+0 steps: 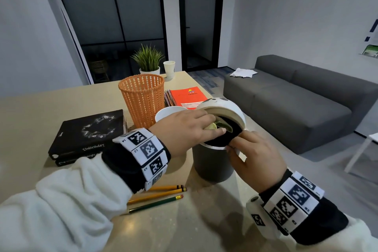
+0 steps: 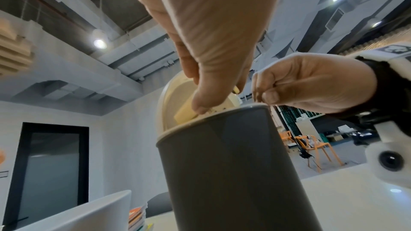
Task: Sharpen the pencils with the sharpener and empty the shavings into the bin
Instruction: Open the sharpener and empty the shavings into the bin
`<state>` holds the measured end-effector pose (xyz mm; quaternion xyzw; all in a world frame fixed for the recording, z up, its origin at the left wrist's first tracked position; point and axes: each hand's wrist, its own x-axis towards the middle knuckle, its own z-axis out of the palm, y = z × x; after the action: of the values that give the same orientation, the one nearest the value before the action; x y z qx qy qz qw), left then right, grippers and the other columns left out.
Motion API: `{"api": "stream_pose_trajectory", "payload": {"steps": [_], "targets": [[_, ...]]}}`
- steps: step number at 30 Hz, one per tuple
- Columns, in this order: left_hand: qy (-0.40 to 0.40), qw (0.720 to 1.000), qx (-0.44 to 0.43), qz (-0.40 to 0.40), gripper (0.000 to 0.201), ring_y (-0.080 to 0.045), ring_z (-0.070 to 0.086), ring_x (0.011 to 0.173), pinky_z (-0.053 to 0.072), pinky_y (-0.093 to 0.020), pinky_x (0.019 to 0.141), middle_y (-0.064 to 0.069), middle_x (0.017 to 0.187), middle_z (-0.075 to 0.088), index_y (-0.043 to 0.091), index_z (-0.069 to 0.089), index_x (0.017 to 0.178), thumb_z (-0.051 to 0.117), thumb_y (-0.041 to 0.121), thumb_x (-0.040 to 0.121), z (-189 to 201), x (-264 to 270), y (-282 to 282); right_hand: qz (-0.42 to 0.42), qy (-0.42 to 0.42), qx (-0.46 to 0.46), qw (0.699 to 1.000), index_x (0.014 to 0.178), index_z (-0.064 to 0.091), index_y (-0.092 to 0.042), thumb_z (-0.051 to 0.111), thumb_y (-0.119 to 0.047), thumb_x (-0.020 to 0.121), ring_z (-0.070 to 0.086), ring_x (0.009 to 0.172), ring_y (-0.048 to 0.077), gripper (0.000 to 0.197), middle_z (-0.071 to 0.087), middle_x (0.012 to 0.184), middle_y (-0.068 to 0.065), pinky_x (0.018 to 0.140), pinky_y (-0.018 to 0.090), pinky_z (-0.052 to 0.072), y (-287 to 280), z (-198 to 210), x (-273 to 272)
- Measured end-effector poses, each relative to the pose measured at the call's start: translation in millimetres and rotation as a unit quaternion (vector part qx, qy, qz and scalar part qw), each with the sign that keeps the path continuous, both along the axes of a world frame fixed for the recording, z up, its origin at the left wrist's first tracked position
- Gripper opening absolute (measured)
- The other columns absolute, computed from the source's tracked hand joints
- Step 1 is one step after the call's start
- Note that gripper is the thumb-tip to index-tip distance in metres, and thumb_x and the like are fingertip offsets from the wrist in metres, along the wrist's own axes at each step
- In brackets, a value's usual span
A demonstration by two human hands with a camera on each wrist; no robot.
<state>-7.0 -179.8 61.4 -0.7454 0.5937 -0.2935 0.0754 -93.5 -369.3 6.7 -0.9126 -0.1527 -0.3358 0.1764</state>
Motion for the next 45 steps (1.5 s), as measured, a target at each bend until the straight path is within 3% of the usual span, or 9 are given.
{"api": "stream_pose_trajectory", "payload": {"steps": [6, 16, 23, 29, 33, 36, 40, 42, 45], "targets": [[0.025, 1.0, 0.0, 0.016, 0.07, -0.033, 0.062, 0.095, 0.056, -0.043, 0.072, -0.018, 0.106, 0.064, 0.015, 0.057, 0.123, 0.078, -0.005, 0.059, -4, 3, -2, 0.004, 0.008, 0.011, 1.0, 0.07, 0.065, -0.013, 0.063, -0.021, 0.072, 0.055, 0.06, 0.025, 0.008, 0.059, 0.068, 0.003, 0.052, 0.028, 0.045, -1, 3, 2], [0.011, 1.0, -0.021, 0.016, 0.069, -0.032, 0.062, 0.097, 0.053, -0.039, 0.078, -0.016, 0.109, 0.064, 0.017, 0.054, 0.126, 0.074, -0.003, 0.063, 8, 0, 6, -0.011, 0.028, 0.013, 0.999, 0.068, 0.063, -0.011, 0.075, -0.013, 0.068, 0.056, 0.063, 0.029, 0.012, 0.059, 0.069, 0.004, 0.052, 0.034, 0.05, 0, 5, 5], [0.222, 0.959, -0.165, 0.06, 0.061, -0.021, 0.051, 0.102, 0.036, -0.026, 0.085, -0.008, 0.11, 0.056, 0.023, 0.049, 0.131, 0.068, 0.011, 0.074, 5, -6, 14, -0.029, 0.049, -0.013, 0.998, 0.076, 0.064, -0.014, 0.074, -0.019, 0.071, 0.056, 0.069, 0.026, 0.012, 0.06, 0.075, 0.002, 0.058, 0.031, 0.049, 2, 11, -1], [0.295, 0.915, -0.264, 0.076, 0.064, -0.011, 0.049, 0.102, 0.04, -0.021, 0.088, 0.001, 0.11, 0.053, 0.034, 0.042, 0.133, 0.066, 0.02, 0.076, -7, -16, 36, -0.049, 0.073, -0.084, 0.993, 0.12, 0.057, -0.023, 0.039, -0.054, 0.081, 0.053, 0.106, 0.023, 0.053, 0.062, 0.115, 0.0, 0.085, 0.042, 0.046, 12, 13, -10], [0.311, 0.891, -0.322, 0.074, 0.066, -0.003, 0.047, 0.098, 0.037, -0.009, 0.087, 0.002, 0.108, 0.054, 0.03, 0.045, 0.132, 0.072, 0.013, 0.074, -8, -23, 50, -0.015, 0.109, -0.157, 0.981, 0.135, 0.036, -0.033, 0.018, -0.063, 0.088, 0.031, 0.126, 0.02, 0.059, 0.048, 0.137, -0.002, 0.102, 0.041, 0.022, 23, 8, -6], [0.317, 0.876, -0.349, 0.097, 0.069, -0.003, 0.049, 0.101, 0.042, -0.017, 0.088, 0.005, 0.111, 0.053, 0.033, 0.043, 0.132, 0.074, 0.015, 0.073, -8, -24, 62, -0.013, 0.125, -0.2, 0.972, 0.136, 0.035, -0.035, 0.011, -0.063, 0.088, 0.031, 0.132, 0.024, 0.06, 0.044, 0.141, -0.002, 0.106, 0.044, 0.013, 30, 8, 2], [0.313, 0.867, -0.371, 0.116, 0.075, 0.01, 0.046, 0.1, 0.036, -0.005, 0.088, 0.009, 0.108, 0.05, 0.039, 0.04, 0.131, 0.076, 0.012, 0.071, -9, -22, 74, -0.009, 0.143, -0.248, 0.958, 0.131, 0.049, -0.025, 0.006, -0.061, 0.09, 0.043, 0.128, 0.026, 0.07, 0.054, 0.133, -0.005, 0.102, 0.046, 0.016, 38, 10, 12], [0.32, 0.862, -0.374, 0.12, 0.074, 0.008, 0.046, 0.101, 0.034, -0.003, 0.086, 0.012, 0.105, 0.049, 0.039, 0.04, 0.13, 0.076, 0.012, 0.071, -10, -21, 78, -0.019, 0.151, -0.256, 0.955, 0.127, 0.055, -0.023, 0.004, -0.061, 0.09, 0.046, 0.126, 0.026, 0.073, 0.059, 0.126, -0.006, 0.101, 0.047, 0.016, 41, 8, 15], [0.322, 0.859, -0.379, 0.119, 0.074, 0.002, 0.049, 0.1, 0.036, -0.005, 0.087, 0.014, 0.103, 0.049, 0.037, 0.041, 0.13, 0.077, 0.012, 0.071, -12, -21, 82, -0.036, 0.15, -0.23, 0.961, 0.131, 0.05, -0.023, -0.002, -0.065, 0.086, 0.035, 0.132, 0.02, 0.08, 0.056, 0.131, -0.007, 0.105, 0.043, 0.006, 40, 8, 16]]}}
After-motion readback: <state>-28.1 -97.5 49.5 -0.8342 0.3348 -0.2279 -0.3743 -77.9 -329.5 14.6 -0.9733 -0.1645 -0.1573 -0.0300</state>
